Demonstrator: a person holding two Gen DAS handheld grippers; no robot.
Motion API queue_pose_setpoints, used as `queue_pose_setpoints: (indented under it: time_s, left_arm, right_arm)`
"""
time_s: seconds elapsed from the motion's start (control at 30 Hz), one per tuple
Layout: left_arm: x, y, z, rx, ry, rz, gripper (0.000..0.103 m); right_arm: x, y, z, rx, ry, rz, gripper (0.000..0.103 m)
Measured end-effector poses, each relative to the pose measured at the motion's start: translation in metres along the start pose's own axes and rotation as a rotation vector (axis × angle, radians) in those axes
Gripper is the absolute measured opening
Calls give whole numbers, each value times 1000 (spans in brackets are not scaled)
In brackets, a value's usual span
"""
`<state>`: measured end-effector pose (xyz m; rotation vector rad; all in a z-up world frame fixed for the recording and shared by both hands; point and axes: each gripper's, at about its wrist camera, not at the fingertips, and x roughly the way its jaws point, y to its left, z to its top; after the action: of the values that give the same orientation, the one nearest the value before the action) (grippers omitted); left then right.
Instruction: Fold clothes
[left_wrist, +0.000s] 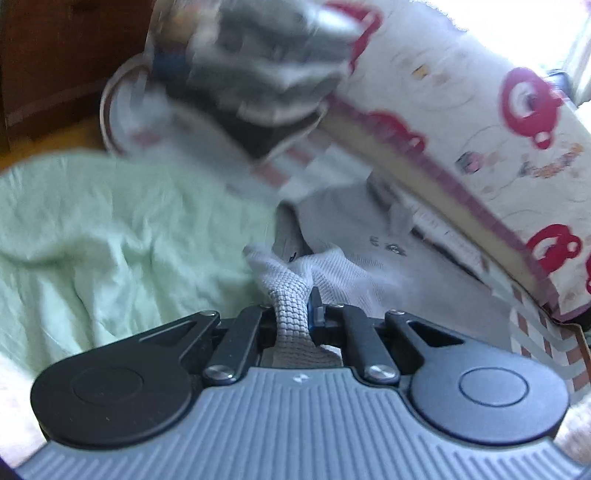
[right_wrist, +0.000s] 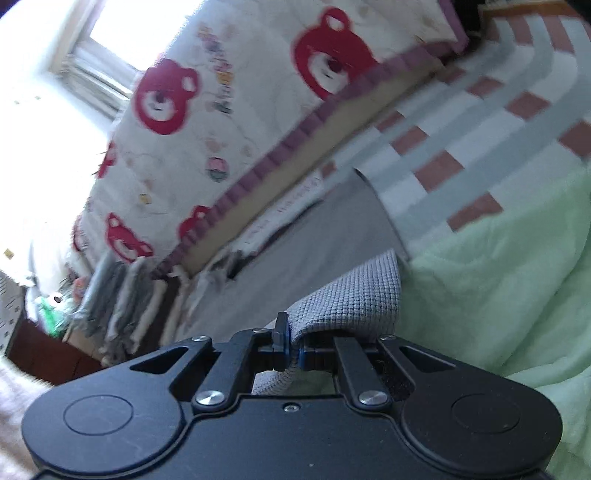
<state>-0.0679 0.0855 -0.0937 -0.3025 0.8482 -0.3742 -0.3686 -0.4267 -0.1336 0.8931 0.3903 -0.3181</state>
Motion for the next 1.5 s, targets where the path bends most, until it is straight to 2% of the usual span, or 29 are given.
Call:
queue_pose_setpoints:
  time_s: [0.1, 0.2, 0.33, 0.43, 0.57, 0.63, 0.73, 0.87, 0.97, 1.13, 1.2, 1.27, 1.3, 1.37, 1.5]
  left_arm:
    - [37, -5, 24, 31, 40, -16, 5]
    - [72, -23, 56, 120, 26, -18, 6]
    - [130, -45, 95, 156, 28, -57, 7]
    - [185, -56, 108, 172, 65, -40, 8]
    - [242, -64, 119, 163, 101, -40, 6]
    - [251, -65, 129, 117, 92, -75, 6]
    - [262, -67, 140, 71, 75, -103, 6]
    - [299, -75, 141, 128, 132, -75, 6]
    - [322, -81, 141, 171, 153, -49, 6]
    - [350, -78, 146, 117, 167, -36, 10]
    - [357, -75, 147, 109, 196, -18, 10]
    - [352, -70, 149, 100, 199, -44, 12]
    - [347, -67, 151, 101, 193, -61, 14]
    - [334, -62, 157, 112, 164, -82, 16]
    - [332, -52, 165, 141, 149, -87, 17]
  right_arm:
    - [30, 4, 15, -13, 11, -28, 7]
    - [62, 8, 31, -26, 23, -58, 7]
    - [121, 13, 75, -49, 48, -134, 7]
    - [167, 16, 106, -64, 70, -193, 7]
    - [228, 2, 112, -52, 140, -292, 7]
    - [242, -2, 114, -51, 151, -320, 7]
    - [247, -7, 124, -55, 127, -313, 7]
    - [256, -14, 139, -73, 110, -308, 7]
    - [280, -19, 147, -78, 174, -356, 7]
    - [320, -32, 158, -50, 288, -476, 9]
    - [333, -34, 163, -86, 363, -485, 17]
    - [342, -31, 169, -156, 450, -484, 18]
    - [345, -27, 172, -203, 483, -482, 15]
    - [342, -9, 181, -352, 490, -462, 14]
    - [347, 26, 193, -464, 450, -434, 14]
